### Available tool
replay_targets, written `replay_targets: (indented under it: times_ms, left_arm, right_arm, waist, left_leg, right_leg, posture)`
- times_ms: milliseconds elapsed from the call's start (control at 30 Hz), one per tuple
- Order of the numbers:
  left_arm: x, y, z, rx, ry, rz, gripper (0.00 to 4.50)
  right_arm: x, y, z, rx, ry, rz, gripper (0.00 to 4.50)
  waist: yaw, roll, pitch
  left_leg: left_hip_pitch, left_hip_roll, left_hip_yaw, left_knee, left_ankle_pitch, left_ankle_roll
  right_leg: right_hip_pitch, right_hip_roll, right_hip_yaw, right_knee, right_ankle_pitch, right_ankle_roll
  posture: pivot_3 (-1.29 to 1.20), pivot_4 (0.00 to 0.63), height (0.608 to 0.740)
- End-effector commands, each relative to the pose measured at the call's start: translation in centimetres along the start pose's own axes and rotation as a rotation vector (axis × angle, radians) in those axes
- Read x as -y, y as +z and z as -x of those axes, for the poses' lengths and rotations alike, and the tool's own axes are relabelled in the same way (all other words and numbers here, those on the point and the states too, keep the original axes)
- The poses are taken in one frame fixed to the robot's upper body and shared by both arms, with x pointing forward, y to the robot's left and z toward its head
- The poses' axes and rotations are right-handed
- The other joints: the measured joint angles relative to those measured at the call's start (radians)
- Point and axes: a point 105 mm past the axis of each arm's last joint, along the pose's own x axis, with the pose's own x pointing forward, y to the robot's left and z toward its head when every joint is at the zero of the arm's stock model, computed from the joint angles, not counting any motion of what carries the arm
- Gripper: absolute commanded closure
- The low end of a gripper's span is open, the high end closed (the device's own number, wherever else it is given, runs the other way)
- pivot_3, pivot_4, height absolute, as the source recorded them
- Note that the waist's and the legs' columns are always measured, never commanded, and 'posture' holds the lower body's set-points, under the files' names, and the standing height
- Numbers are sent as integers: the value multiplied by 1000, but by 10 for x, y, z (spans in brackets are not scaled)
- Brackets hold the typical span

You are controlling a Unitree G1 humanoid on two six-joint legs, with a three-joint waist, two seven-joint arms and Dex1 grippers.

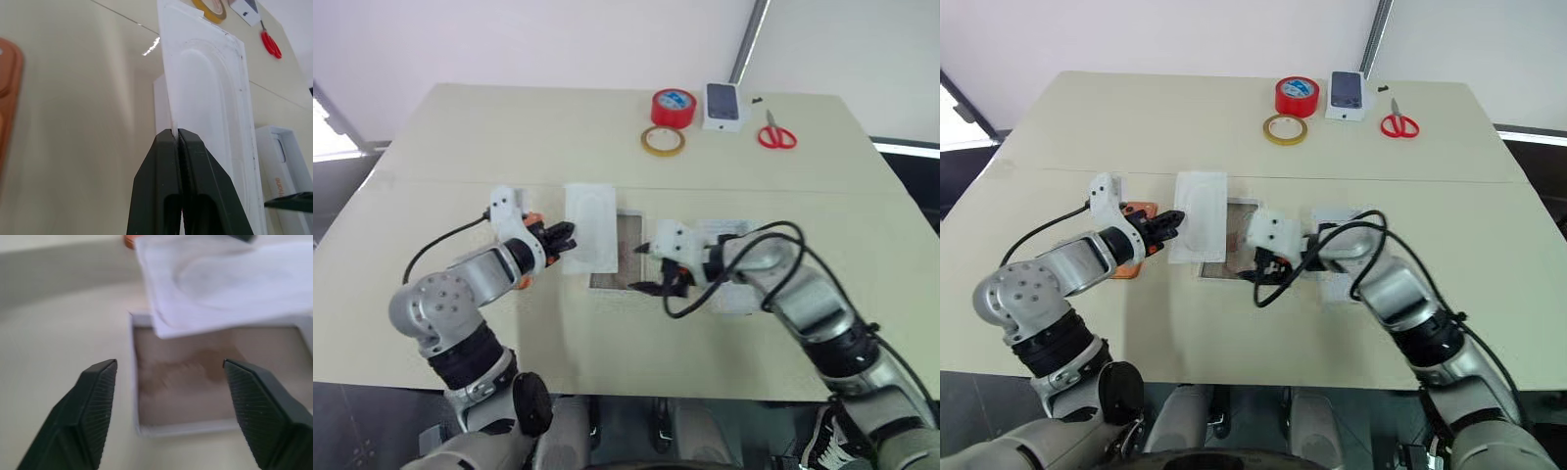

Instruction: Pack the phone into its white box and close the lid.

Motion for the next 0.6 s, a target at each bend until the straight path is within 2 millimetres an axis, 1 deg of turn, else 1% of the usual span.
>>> replay_targets:
  times_ms: [33, 100, 233, 333, 367, 400, 500, 567, 600]
  left_arm:
    - [17, -2, -9, -15, -28, -45, 4500]
    - [19, -9, -14, -47, -13, -49, 4500]
    - [22, -21, -20, -93, 1, -59, 4500]
    - [23, -28, -22, -114, 14, -69, 3582]
    - [23, -28, -23, -113, 15, -67, 3083]
    - [23, -28, -23, -110, 16, -65, 2677]
    - [25, -26, -21, -93, 5, -59, 1116]
    - [28, -23, -19, -69, -15, -53, 198]
    - [31, -19, -17, -48, -34, -48, 198]
  right_arm:
    - [15, 0, 23, -1, -67, 21, 1152]
    - [22, -5, 28, -17, -97, 17, 1152]
    - [32, -9, 29, -27, -138, 19, 1152]
    - [37, -9, 29, -21, -161, 21, 1058]
    - [38, -8, 29, -18, -163, 22, 1058]
    - [39, -8, 28, -17, -164, 22, 1058]
    - [40, -7, 27, -11, -169, 26, 1058]
    - [42, -5, 26, -2, -174, 24, 1058]
    - [43, -2, 25, 12, -178, 16, 1058]
  waist:
    - [0, 0, 0]
    - [-2, 0, 0]
    - [-6, -1, 0]
    - [-4, -1, 0]
    - [-4, -1, 0]
    - [-3, -1, 0]
    - [-2, -1, 1]
    - [-2, -1, 1]
    - [-2, -1, 1]
  left_leg:
    - [0, 0, 0, 0, 0, 0]
    - [0, 0, 0, 0, 0, 0]
    - [0, -1, 0, 0, 0, 0]
    - [0, -1, 0, 0, 0, 0]
    - [0, 0, 0, 0, 0, 0]
    - [0, 0, 0, 0, 0, 0]
    - [0, 0, 0, 0, 0, 0]
    - [0, 0, 0, 0, 0, 0]
    - [0, 0, 0, 0, 0, 0]
  right_leg:
    - [0, 0, 0, 0, 0, 0]
    - [0, 0, 0, 0, 0, 0]
    - [-1, 2, 0, 0, 0, 0]
    - [-1, 2, 0, 0, 0, 0]
    - [-1, 2, 0, 0, 0, 0]
    - [-1, 2, 0, 0, 0, 0]
    - [-1, 2, 0, 0, 0, 0]
    - [-1, 1, 0, 0, 0, 0]
    - [-1, 1, 0, 0, 0, 0]
  posture:
    - [0, 150, 740]
    - [0, 150, 740]
    - [0, 150, 740]
    - [0, 150, 740]
    - [0, 150, 740]
    - [0, 150, 740]
    - [0, 150, 740]
    - [0, 150, 740]
    - [0, 150, 740]
